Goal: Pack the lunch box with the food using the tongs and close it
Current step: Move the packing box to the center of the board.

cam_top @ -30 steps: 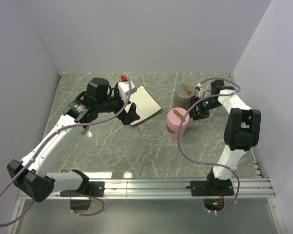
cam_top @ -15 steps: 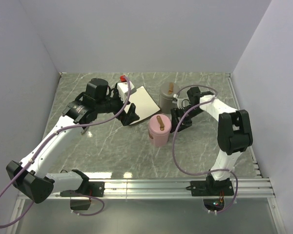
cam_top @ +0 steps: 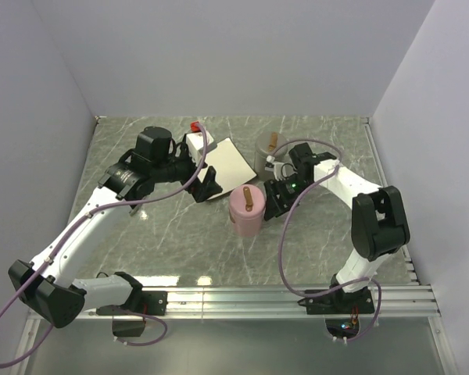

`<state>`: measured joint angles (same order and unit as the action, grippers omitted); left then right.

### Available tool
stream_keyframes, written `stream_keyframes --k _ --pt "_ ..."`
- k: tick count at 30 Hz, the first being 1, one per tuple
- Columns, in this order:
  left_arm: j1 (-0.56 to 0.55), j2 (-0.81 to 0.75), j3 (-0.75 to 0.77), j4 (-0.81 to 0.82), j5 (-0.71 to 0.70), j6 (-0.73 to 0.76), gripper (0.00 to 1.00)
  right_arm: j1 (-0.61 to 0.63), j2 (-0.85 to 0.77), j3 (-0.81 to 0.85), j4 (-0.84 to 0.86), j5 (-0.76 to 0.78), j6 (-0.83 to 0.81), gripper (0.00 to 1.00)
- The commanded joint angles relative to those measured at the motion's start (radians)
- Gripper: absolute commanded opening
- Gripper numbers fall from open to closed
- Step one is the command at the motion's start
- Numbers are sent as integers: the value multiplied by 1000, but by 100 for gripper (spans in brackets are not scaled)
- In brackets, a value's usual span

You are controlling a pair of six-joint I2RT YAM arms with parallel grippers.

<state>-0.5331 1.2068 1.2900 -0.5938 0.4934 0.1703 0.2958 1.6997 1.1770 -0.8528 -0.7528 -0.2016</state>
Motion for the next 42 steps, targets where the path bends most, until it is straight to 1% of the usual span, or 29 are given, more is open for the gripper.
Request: stream_keyframes --k 1,6,10,16,19,21,24,27,28,30,31,32,33,35,36,39,42 --pt "5 -30 -9 23 19 -9 99 52 -48 -7 27 0 -44 67" --pt "5 -33 -17 34 17 -6 99 101 -37 16 37 6 -108 67" --pt "5 -30 -18 35 23 -9 99 131 -5 39 78 -2 -160 66" --pt "5 -42 -29 35 19 -5 99 135 3 45 158 -39 -214 67" --pt "7 -52 -40 35 20 -2 99 131 -5 49 165 -25 -211 66" --pt "7 -58 -52 46 25 0 99 131 -20 39 184 10 -214 65" --pt "10 -75 -78 77 59 5 99 132 -58 18 216 7 -266 64" --pt "12 -111 -121 139 100 12 99 132 -110 -28 267 -46 -408 63" --pt "12 -131 -132 156 109 14 99 132 -144 -68 321 -65 -480 63" --pt "13 -147 -158 183 120 14 99 134 -170 -97 360 -75 -554 63" --pt "13 -147 -159 184 122 12 99 132 -179 -109 373 -92 -638 63" --pt "15 -145 -161 183 123 14 99 132 -181 -111 365 -105 -686 64" --pt "15 -145 -161 183 129 14 99 132 -181 -112 342 -112 -776 64" --pt "15 -144 -159 184 129 11 99 135 -175 -112 319 -134 -853 65" --pt "15 -144 -159 186 131 11 99 137 -170 -115 305 -141 -919 65" --pt "15 -139 -159 189 128 8 99 147 -135 -100 298 -143 -990 65" --pt "15 -138 -156 184 126 8 99 160 -91 -57 294 -144 -1016 65"
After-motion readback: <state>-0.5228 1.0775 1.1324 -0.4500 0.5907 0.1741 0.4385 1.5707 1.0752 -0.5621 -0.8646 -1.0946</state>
